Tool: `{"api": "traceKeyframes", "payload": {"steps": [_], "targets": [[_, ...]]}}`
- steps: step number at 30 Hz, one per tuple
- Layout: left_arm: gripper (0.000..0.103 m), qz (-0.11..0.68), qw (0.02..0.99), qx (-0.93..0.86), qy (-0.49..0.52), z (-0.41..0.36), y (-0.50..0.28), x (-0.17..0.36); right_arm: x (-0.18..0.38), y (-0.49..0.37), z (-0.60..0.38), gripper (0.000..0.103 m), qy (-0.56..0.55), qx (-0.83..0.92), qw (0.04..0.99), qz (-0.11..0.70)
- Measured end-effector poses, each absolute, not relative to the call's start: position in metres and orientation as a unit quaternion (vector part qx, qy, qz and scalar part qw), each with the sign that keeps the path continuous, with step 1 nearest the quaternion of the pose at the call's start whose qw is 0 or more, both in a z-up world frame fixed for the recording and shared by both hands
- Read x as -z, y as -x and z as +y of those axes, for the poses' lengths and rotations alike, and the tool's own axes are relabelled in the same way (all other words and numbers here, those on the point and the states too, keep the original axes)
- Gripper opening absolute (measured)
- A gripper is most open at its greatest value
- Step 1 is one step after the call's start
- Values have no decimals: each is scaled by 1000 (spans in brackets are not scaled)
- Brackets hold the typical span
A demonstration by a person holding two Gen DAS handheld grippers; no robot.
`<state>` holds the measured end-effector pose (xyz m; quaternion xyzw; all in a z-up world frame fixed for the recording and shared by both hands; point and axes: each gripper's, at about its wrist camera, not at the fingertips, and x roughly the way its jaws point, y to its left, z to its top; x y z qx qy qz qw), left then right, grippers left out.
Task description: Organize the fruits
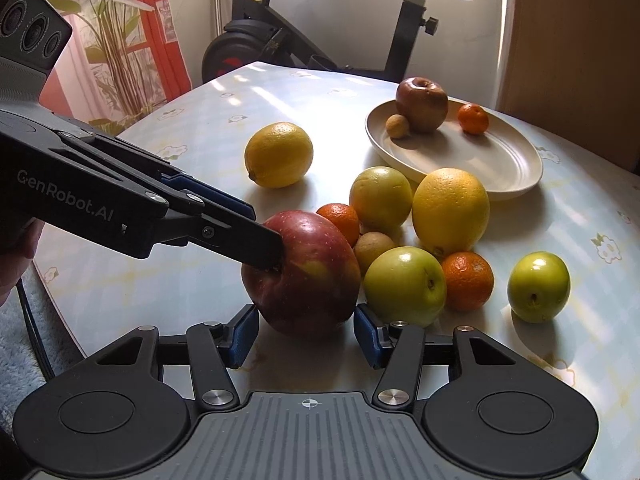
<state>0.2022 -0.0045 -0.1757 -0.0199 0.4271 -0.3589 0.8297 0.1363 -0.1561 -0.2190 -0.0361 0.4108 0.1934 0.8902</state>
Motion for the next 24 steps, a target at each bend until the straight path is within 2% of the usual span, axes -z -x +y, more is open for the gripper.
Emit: {"api": "traceKeyframes", "payload": {"steps": [16, 24], "targets": [[41, 445, 822, 353, 33, 19, -200, 169, 217, -141, -147, 47, -5, -252, 870, 424], [45, 450, 822, 347, 30, 4, -212, 172, 205, -134, -143, 51, 94, -244, 880, 396]]}}
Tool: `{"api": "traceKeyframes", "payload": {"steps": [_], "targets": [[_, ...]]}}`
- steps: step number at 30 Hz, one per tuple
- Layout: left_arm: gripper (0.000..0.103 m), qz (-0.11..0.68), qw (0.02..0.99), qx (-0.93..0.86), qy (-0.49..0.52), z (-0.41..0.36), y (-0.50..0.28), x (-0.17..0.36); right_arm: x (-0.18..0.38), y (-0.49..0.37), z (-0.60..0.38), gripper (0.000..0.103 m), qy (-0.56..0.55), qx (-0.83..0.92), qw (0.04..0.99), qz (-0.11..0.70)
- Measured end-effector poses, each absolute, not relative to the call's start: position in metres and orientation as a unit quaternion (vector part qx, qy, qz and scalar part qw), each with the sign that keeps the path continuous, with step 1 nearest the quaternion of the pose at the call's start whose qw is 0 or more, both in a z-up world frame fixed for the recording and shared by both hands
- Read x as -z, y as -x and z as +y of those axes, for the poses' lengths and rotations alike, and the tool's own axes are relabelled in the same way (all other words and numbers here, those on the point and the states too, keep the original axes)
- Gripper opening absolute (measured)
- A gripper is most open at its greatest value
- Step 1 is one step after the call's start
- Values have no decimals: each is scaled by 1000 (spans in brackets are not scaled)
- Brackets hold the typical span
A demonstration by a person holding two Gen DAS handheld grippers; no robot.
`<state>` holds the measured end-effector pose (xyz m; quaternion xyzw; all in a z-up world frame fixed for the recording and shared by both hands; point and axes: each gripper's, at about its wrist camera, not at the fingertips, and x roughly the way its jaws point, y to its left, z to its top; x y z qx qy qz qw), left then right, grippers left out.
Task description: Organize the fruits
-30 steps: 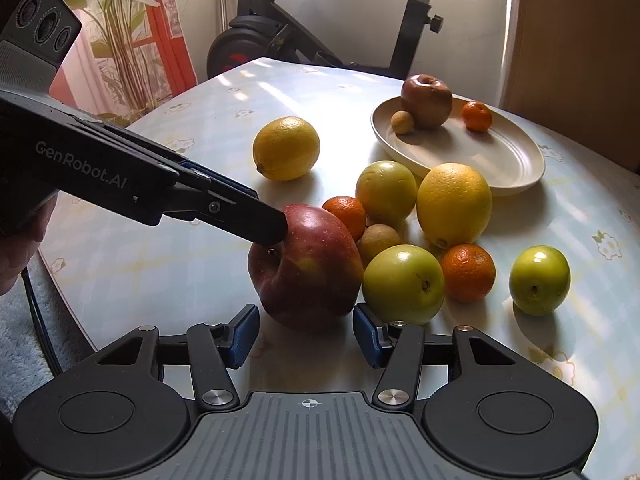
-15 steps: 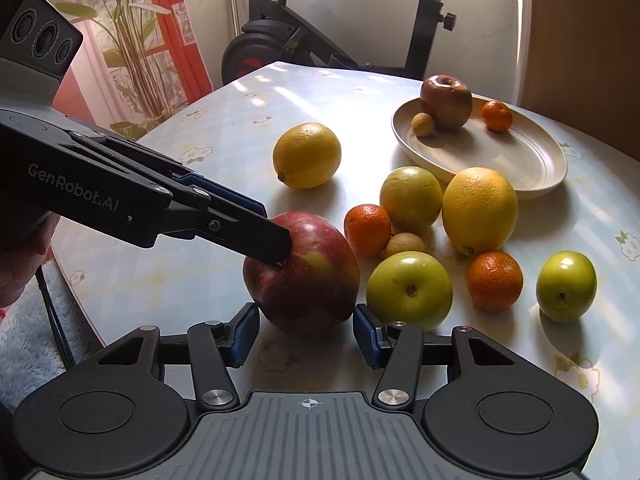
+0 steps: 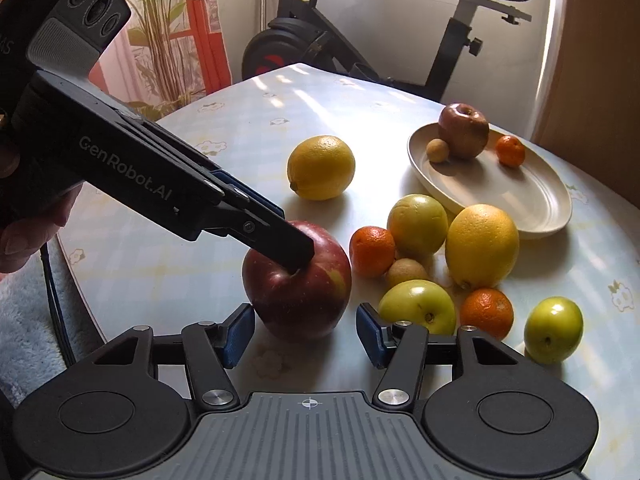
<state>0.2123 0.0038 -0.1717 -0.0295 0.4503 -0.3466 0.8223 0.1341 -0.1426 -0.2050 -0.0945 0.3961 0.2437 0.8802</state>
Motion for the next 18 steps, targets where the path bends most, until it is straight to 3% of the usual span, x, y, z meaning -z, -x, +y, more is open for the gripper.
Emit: {"api": "traceKeyframes", "payload": {"steps": [8, 18], "targets": [[44, 467, 815, 336, 72, -3, -232, 180, 203, -142, -141, 52, 115, -248, 882, 385], [44, 486, 794, 331, 153, 28, -232, 192, 210, -144, -145, 45, 91, -259, 877, 395]]}}
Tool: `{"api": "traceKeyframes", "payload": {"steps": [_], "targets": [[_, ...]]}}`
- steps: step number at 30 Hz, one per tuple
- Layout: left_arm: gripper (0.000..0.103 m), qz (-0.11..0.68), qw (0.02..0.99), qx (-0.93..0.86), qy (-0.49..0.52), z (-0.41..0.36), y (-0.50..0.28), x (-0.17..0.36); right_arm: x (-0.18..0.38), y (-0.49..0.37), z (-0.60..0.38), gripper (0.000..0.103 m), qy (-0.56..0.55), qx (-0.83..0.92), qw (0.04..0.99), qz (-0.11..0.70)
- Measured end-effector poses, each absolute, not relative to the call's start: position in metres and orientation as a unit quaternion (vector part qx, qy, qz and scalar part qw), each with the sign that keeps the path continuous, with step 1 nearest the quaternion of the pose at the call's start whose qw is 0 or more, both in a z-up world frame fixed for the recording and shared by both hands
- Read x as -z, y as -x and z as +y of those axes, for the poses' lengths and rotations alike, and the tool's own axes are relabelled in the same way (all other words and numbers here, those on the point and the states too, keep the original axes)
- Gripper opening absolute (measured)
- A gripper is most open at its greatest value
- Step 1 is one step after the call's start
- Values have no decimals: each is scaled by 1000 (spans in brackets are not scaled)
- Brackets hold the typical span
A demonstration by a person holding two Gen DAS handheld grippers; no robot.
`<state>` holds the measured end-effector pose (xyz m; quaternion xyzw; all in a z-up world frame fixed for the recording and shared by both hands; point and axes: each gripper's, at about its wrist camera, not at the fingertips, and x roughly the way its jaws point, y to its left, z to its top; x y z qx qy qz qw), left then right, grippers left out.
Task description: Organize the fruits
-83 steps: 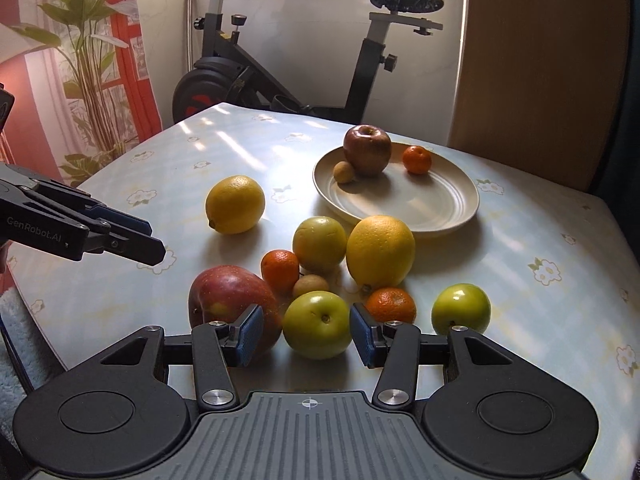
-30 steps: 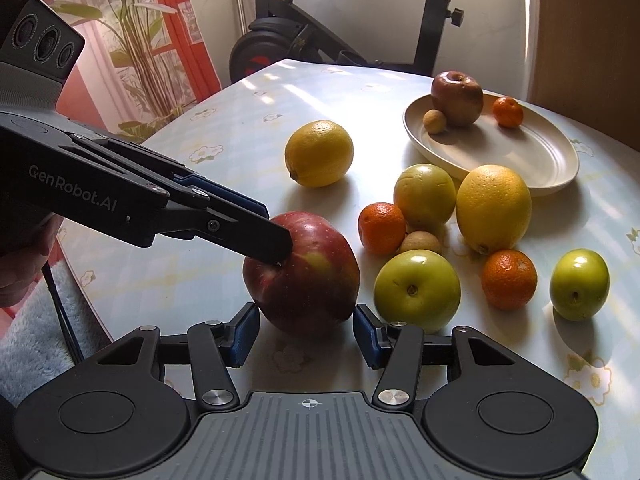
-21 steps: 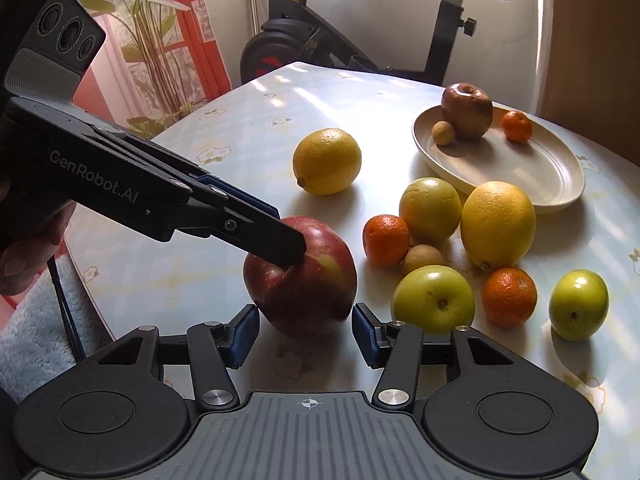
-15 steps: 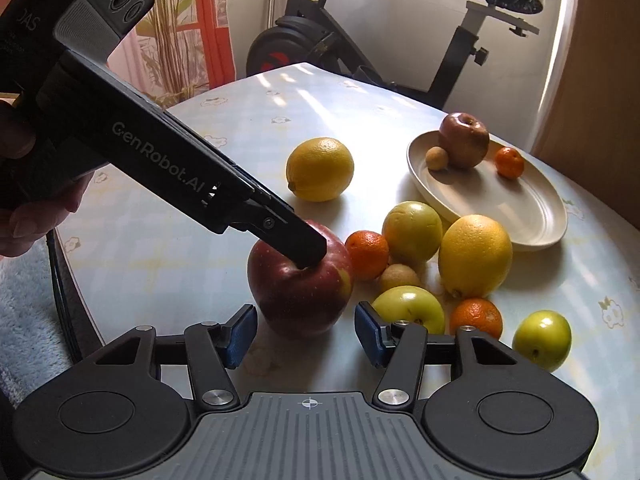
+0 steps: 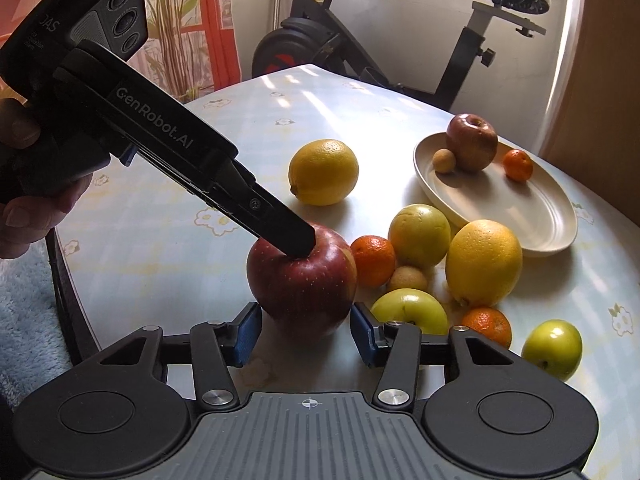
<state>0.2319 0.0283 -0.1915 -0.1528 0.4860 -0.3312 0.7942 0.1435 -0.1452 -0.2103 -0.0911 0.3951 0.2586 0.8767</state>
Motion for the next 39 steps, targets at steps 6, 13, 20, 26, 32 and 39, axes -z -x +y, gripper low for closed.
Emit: {"api": "traceKeyframes", "payload": {"steps": [6, 13, 20, 26, 32, 39], "targets": [[44, 492, 781, 332, 192, 38, -234, 199, 210, -146, -144, 46, 102, -250, 878, 396], [43, 489, 784, 334, 187, 35, -236, 200, 209, -146, -141, 47, 117, -254, 878, 389], [43, 489, 787, 330, 178, 33, -238, 198, 209, -146, -139, 46, 111, -265, 877, 385], [43, 480, 797, 327, 169, 34, -236, 184, 199, -144, -149, 46, 82, -267, 891, 359], [43, 448, 820, 328, 138, 22, -238, 147, 172, -151, -166, 46, 67, -264, 908, 319], [43, 422, 832, 345, 104, -10, -269, 105, 141, -181, -202, 46, 63, -250, 920, 295]]}}
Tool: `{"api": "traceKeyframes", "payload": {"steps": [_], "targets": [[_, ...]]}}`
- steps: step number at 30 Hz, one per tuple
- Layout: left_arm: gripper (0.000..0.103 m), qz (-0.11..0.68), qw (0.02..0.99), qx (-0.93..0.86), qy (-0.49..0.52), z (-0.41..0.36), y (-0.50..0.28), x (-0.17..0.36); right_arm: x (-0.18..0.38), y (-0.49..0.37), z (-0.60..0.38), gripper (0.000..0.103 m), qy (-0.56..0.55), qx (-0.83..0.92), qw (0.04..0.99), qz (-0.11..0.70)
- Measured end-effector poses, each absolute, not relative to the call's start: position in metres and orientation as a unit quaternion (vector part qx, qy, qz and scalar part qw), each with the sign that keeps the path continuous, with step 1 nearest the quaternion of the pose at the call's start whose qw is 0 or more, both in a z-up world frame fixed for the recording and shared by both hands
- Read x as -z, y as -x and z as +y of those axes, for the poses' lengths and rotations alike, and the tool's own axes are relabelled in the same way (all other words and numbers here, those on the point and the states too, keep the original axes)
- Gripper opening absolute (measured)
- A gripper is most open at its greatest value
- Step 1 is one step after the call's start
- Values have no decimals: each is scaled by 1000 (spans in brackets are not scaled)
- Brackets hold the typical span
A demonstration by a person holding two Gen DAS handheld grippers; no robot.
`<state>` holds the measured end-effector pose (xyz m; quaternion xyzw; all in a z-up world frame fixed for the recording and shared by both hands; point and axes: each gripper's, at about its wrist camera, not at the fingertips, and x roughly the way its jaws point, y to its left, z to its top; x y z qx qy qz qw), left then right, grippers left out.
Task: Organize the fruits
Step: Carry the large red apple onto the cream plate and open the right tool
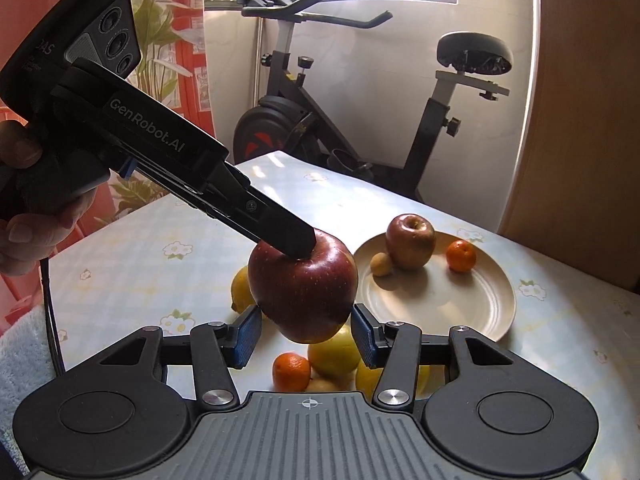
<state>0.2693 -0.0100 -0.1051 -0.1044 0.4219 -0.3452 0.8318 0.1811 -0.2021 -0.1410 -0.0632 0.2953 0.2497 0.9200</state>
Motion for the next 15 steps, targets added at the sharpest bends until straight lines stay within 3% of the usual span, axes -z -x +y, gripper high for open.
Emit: {"api": "traceKeyframes", "payload": {"steps": [15], "targets": [[43, 444, 822, 352, 50, -96, -374, 108, 166, -283, -275, 46, 56, -219, 922, 316]]}}
